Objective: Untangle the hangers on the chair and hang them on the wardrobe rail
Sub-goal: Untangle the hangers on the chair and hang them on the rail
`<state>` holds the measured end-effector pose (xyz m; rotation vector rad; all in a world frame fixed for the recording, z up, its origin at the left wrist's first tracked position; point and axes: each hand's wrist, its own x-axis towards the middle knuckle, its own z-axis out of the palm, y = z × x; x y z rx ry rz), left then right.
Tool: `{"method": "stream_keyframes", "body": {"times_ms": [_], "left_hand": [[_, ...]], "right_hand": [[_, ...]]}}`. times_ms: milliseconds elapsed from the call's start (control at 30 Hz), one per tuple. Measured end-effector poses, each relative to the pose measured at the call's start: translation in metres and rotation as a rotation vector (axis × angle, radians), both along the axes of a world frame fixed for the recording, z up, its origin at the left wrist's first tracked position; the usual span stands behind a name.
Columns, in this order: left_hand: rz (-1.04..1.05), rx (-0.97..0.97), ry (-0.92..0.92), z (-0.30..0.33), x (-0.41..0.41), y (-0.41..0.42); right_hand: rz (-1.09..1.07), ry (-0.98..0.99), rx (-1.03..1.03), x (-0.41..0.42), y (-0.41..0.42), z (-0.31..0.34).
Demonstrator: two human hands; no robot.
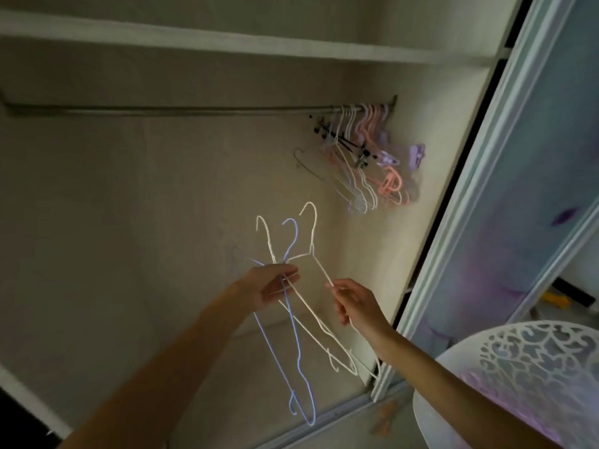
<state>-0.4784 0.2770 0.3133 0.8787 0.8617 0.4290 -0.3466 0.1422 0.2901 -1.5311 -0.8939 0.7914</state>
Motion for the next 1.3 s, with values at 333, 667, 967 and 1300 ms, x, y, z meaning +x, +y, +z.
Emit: {"method": "stream_keyframes", "body": {"times_ms": [333,667,967,1300], "left_hand": [[0.044,0.068,-0.041,0.062,0.031,0.079],[0.066,0.145,-0.048,0.096,0.057,0.138],[0.082,0.14,-0.099,0.103,0.055,0.184],[0.06,0.113,-0.06,0.091,0.063,0.213]], "right_hand": [[0.029,-0.17,0.12,0.072,0.081,0.082],[-0.011,-0.423,0.157,0.117,0.196,0.154],[-0.02,-0.47,0.014,0.134,0.25,0.121],[-0.131,-1.225,0.186,0.138,0.29,0.172]]}}
